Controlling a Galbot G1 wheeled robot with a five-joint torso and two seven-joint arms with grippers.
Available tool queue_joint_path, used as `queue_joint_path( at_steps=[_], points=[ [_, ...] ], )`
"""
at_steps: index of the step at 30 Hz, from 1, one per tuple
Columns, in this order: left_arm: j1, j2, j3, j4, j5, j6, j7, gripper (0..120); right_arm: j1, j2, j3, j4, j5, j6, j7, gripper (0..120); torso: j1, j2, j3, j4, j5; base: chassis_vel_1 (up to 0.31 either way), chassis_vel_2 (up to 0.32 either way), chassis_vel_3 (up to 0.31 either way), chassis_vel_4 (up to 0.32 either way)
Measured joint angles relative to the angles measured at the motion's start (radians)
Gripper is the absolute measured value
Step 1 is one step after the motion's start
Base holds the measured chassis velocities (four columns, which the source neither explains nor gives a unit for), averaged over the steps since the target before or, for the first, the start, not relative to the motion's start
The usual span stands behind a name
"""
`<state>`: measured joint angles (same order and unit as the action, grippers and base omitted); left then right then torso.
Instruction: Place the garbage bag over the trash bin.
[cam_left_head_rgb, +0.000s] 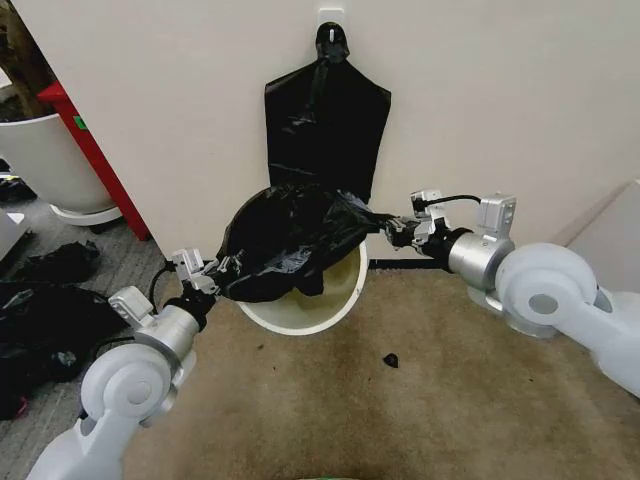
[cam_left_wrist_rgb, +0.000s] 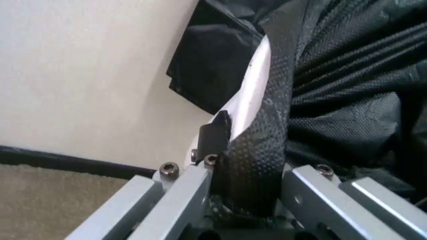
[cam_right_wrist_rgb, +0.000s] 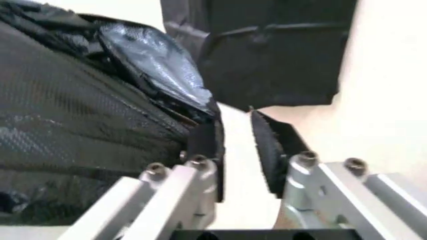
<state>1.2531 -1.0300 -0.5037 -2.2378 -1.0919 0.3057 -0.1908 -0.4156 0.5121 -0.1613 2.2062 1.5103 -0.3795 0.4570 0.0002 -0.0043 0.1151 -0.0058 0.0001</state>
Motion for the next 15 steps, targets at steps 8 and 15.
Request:
queue_joint_path(
  at_steps=[8, 15],
  points=[
    [-0.027, -0.003, 0.007, 0.024, -0.019, 0.015, -0.058, 1, -0.06, -0.015, 0.101, 0.032, 0.07, 0.002, 0.035, 50, 0.0, 0.0, 0.0, -0.0001, 0.0, 0.0, 0.0, 0.0, 0.0],
    [-0.033, -0.012, 0.006, 0.024, -0.06, 0.022, -0.108, 1, -0.108, -0.017, 0.228, 0.048, 0.153, 0.02, 0.062, 76, 0.0, 0.0, 0.0, -0.0004, 0.0, 0.0, 0.0, 0.0, 0.0]
  ],
)
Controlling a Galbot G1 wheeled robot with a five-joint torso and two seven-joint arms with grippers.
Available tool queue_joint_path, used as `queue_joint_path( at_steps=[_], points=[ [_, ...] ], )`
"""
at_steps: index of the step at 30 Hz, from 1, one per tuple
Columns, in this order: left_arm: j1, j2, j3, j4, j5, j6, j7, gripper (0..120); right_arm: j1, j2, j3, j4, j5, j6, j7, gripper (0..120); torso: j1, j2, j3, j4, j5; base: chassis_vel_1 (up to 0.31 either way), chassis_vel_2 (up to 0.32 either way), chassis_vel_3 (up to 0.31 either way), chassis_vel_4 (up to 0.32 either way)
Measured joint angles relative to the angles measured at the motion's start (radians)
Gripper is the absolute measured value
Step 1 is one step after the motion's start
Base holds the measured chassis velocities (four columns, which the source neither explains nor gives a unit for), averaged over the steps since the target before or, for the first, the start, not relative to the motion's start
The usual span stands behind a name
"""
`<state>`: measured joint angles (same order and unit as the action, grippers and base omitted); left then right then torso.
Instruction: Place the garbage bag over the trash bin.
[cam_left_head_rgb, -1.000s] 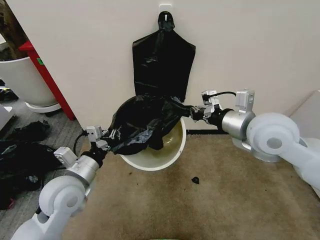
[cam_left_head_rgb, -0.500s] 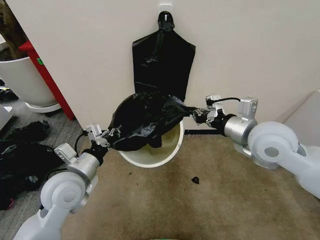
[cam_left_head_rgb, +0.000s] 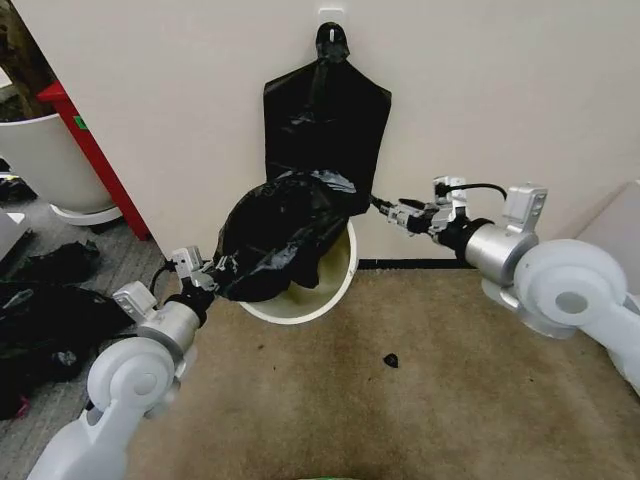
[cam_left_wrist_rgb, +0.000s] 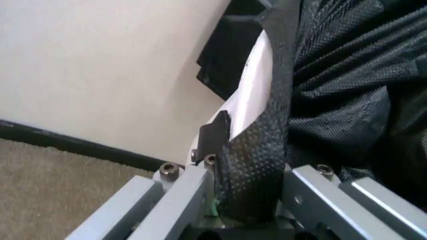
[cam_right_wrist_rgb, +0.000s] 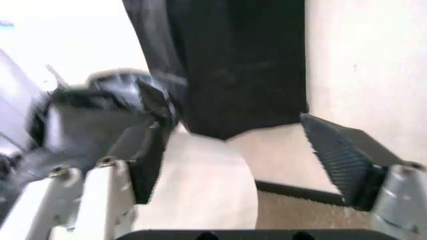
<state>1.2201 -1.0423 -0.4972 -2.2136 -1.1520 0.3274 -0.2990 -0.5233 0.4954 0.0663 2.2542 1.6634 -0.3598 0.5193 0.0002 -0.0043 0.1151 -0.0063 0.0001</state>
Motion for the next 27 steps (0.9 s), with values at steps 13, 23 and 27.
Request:
queue_joint_path(
  at_steps=[13, 23, 27],
  points=[
    [-0.08, -0.003, 0.061, 0.039, 0.12, -0.032, -0.062, 1, 0.228, 0.14, -0.058, 0.228, 0.53, 0.211, 0.253, 100, 0.0, 0.0, 0.0, 0.0005, -0.0005, 0.0, 0.0, 0.0, 0.0],
    [-0.122, 0.009, 0.129, 0.043, 0.308, -0.084, -0.063, 1, 0.257, 0.313, -0.173, 0.203, 0.689, 0.377, 0.47, 100, 0.0, 0.0, 0.0, 0.0004, -0.0002, 0.0, 0.0, 0.0, 0.0],
    [-0.126, 0.01, 0.139, 0.048, 0.355, -0.114, -0.045, 1, 0.277, 0.369, -0.215, 0.165, 0.664, 0.429, 0.534, 100, 0.0, 0.0, 0.0, 0.0005, -0.0003, 0.0, 0.0, 0.0, 0.0]
  ],
)
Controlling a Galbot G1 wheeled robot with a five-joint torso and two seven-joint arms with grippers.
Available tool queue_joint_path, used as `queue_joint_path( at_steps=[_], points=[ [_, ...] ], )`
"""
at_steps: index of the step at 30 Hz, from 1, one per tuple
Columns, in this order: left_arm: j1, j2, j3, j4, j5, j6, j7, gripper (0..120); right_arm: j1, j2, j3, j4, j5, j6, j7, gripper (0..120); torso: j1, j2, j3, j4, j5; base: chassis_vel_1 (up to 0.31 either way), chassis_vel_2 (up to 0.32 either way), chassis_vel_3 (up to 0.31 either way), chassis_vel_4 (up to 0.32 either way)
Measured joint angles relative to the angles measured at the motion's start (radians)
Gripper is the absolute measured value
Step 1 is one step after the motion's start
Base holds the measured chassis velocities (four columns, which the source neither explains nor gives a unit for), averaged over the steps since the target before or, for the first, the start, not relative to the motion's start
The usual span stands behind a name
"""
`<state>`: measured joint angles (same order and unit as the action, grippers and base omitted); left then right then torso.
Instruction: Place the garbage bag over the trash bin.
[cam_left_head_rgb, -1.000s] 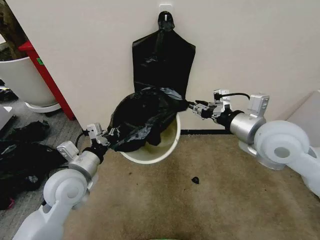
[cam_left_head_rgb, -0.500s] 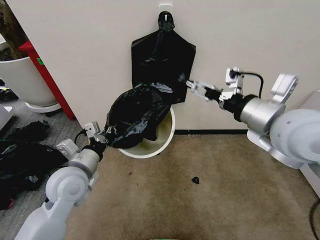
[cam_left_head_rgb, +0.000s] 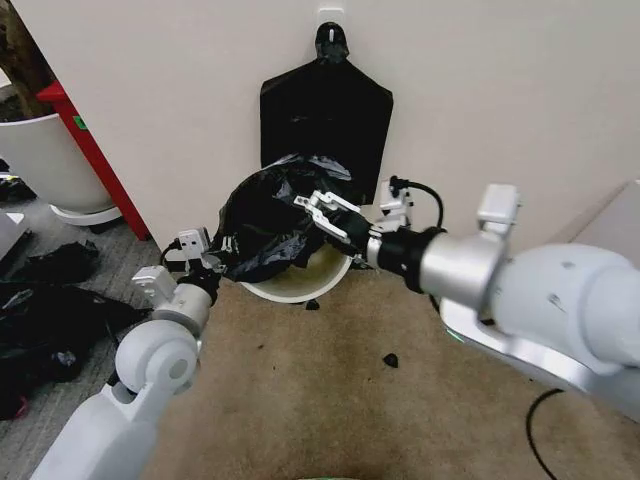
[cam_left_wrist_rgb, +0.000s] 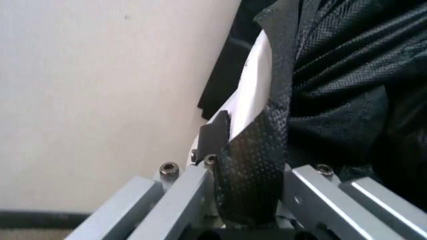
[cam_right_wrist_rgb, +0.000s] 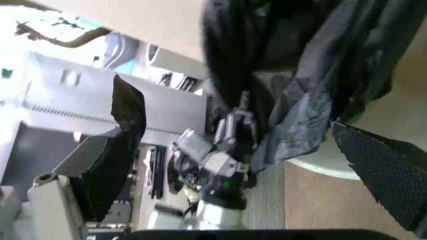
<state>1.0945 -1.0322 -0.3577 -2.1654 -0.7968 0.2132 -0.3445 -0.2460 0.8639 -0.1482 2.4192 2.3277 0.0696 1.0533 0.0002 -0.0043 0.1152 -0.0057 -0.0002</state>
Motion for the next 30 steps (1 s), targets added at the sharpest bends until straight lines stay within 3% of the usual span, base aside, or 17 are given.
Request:
queue_joint_path(
  at_steps=[21, 30],
  points=[
    [-0.015, -0.018, 0.023, 0.006, 0.053, -0.016, 0.015, 1, -0.014, 0.122, -0.147, -0.093, -0.221, 0.037, 0.108, 97, 0.0, 0.0, 0.0, -0.0003, 0.0, 0.0, 0.0, 0.0, 0.0],
    [-0.003, -0.016, 0.01, -0.002, 0.056, -0.014, 0.014, 1, -0.026, 0.13, -0.161, -0.104, -0.245, 0.032, 0.097, 63, 0.0, 0.0, 0.0, -0.0002, 0.0002, 0.0, 0.0, 0.0, 0.0]
  ],
)
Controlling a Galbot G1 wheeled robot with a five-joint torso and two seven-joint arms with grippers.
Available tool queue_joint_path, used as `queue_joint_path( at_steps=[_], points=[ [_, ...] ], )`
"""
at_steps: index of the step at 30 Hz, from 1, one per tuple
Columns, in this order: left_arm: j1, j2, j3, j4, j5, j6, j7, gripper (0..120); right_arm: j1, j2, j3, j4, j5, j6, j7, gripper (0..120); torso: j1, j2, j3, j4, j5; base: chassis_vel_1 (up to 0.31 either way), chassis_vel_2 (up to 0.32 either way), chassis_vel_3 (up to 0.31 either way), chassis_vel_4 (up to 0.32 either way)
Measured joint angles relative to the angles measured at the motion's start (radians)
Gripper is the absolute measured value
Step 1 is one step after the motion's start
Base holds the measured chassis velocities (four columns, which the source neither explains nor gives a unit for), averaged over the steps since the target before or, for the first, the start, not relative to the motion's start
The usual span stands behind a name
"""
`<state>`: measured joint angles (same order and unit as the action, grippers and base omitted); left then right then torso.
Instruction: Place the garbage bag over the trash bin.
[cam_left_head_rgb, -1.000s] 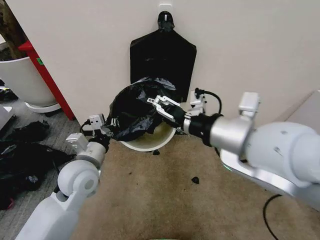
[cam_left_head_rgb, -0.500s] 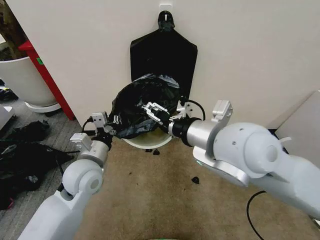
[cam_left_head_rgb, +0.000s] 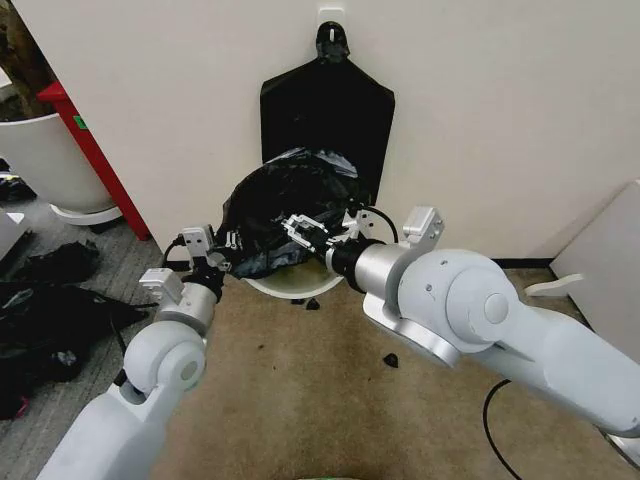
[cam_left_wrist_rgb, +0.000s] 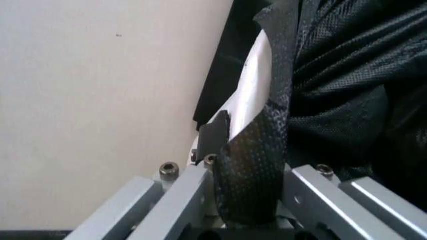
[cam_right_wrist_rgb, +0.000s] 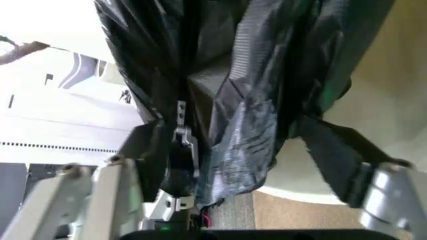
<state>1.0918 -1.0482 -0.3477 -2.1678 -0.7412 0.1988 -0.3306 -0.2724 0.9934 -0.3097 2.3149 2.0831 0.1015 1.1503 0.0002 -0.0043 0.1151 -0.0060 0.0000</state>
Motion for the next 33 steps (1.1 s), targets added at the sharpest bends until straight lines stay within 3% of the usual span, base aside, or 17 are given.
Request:
queue_joint_path(
  at_steps=[17, 25, 33],
  points=[
    [0.018, -0.01, -0.022, -0.013, -0.004, 0.003, 0.004, 1, -0.051, -0.042, 0.005, 0.015, -0.009, -0.015, -0.024, 0, 0.0, 0.0, 0.0, 0.0, 0.0, 0.0, 0.0, 0.0, 0.0],
    [0.024, -0.028, -0.028, -0.014, -0.017, 0.004, -0.001, 1, -0.061, -0.053, 0.009, 0.031, -0.008, -0.018, -0.035, 0, 0.0, 0.0, 0.0, 0.0001, 0.0001, 0.0, 0.0, 0.0, 0.0],
    [0.013, -0.047, -0.046, 0.0, -0.121, 0.031, -0.059, 1, -0.113, -0.146, 0.063, 0.097, 0.024, -0.049, -0.066, 0, 0.0, 0.0, 0.0, 0.0, 0.0002, 0.0, 0.0, 0.0, 0.0]
  ],
)
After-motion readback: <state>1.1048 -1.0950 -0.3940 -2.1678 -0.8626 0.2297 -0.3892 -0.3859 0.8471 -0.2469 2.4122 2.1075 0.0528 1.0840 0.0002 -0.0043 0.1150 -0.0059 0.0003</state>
